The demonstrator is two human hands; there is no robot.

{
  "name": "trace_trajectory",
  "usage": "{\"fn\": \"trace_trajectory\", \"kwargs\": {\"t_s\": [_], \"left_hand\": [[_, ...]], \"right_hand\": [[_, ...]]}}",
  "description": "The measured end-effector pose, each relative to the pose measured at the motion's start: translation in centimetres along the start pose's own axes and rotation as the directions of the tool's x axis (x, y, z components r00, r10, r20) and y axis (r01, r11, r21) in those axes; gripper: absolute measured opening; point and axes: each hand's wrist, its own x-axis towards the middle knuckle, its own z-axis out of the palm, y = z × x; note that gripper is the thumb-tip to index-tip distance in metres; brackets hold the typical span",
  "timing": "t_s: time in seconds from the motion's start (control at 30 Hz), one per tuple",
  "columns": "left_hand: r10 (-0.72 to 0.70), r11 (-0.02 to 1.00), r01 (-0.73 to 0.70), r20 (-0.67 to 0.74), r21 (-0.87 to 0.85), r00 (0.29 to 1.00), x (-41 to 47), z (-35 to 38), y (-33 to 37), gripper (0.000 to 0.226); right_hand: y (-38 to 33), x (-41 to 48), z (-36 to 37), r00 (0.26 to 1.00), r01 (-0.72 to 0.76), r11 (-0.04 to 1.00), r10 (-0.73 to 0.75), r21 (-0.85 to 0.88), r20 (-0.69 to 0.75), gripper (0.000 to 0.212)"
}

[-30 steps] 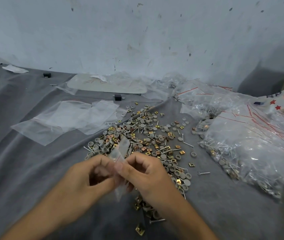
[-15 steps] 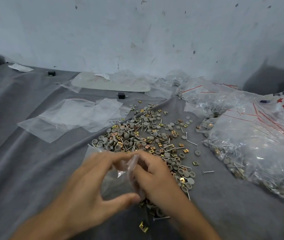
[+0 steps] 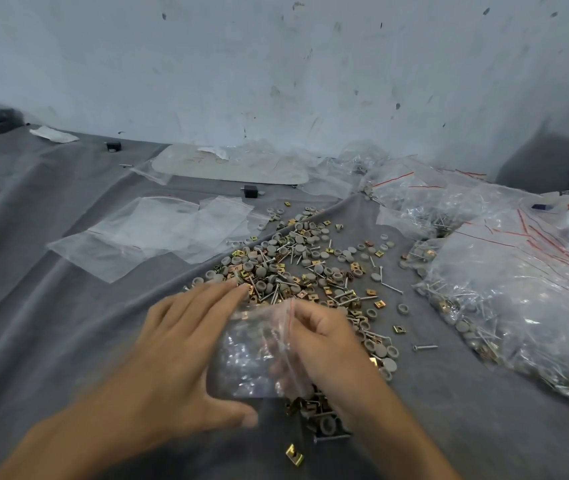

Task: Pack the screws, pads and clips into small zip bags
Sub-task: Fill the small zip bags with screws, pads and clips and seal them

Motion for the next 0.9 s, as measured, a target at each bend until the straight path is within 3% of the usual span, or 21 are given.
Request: {"fn": "trace_trajectory", "kwargs": {"t_s": [0.13,0.3,0.47,0.6,0.77,0.9], "left_hand": [[0.058,0.993,-0.055,0.022,-0.102,0.998,0.2,-0.7,1.3,0.119],[0.04,0.994,-0.034,0.062,-0.101,0.997,0.0,-1.3,2.2,0.123],[0.012,0.994,-0.009,0.025,-0.106,1.0,0.0,-1.3,2.2,0.106],[0.017,0.994,-0.011,0.056,-0.112,0.998,-0.2,-1.4,2.0,0.117],[0.032,0.99,-0.024,0.059,-0.136,0.998,-0.1,-0.7,1.9,0.11],[0.005,0.983,0.0,0.024,-0.186,1.0,-0.1,-0.4,1.7,0.098]], "right_hand": [[0.2,-0.2,2.0,0.986,-0.025,0.993,0.007,0.111,0.168,0.022],[0.1,0.1,2.3,0.99,-0.054,0.965,0.018,0.255,0.143,0.025],[0.4,0.2,2.9,0.992,-0.091,0.973,0.069,0.213,0.109,0.025],[0.3,0.2,3.0,0.986,-0.128,0.959,0.096,0.251,0.136,0.024],[0.7,0.2,2.9,0.988,-0.042,0.987,0.018,0.156,0.153,0.015],[0.9,0.4,2.4,0.992,-0.017,0.993,0.001,0.12,0.128,0.029]]}}
